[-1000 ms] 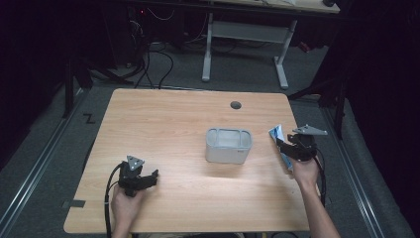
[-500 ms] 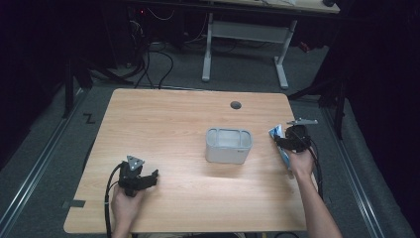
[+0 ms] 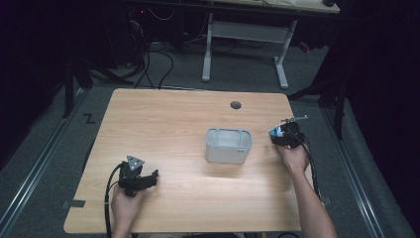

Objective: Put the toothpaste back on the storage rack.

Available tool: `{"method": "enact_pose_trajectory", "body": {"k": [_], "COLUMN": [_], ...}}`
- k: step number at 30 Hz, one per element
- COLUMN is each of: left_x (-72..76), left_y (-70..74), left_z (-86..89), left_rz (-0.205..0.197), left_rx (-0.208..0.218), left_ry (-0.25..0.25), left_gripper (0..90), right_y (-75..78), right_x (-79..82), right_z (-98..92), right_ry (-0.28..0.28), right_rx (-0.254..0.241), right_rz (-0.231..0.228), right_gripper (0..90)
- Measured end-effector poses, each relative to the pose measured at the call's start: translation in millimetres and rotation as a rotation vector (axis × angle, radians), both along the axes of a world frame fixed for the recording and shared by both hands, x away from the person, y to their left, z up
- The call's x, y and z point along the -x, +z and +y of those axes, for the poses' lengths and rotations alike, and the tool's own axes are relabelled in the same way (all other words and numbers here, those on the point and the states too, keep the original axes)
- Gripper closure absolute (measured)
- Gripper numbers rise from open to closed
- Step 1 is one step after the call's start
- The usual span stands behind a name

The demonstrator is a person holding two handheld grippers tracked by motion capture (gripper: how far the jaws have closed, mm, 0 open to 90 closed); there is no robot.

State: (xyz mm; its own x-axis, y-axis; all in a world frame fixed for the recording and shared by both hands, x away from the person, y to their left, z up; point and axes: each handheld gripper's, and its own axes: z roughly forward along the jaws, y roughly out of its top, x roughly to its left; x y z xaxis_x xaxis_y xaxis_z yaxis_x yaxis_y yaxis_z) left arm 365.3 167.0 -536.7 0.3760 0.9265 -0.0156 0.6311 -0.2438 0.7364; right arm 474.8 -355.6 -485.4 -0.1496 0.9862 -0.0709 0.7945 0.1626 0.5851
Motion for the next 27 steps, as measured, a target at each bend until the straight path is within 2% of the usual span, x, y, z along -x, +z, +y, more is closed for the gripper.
{"method": "enact_pose_trajectory", "body": {"k": [2, 10, 16, 27], "left_x": [0.0, 0.0, 0.0, 0.0], "left_y": [0.0, 0.0, 0.0, -0.1], "left_z": [0.0, 0.0, 0.0, 0.0], "left_rz": [0.000, 0.000, 0.000, 0.000], "left_rx": [0.000, 0.000, 0.000, 0.000], "left_ry": [0.000, 0.000, 0.000, 0.000], "left_gripper": [22.3, 22.3, 22.3, 22.4], "right_y": [-4.1, -11.4, -14.9, -16.9], "right_x": [-3.2, -10.1, -13.8, -17.4], "right_z": [-0.1, -6.8, -9.0, -9.0], "right_ry": [-0.008, -0.046, -0.055, -0.058], "right_rx": [0.021, 0.003, 0.018, 0.003], "right_rz": [0.018, 0.065, 0.098, 0.130], "right_gripper": [44.4, 45.3, 47.4, 50.4]}}
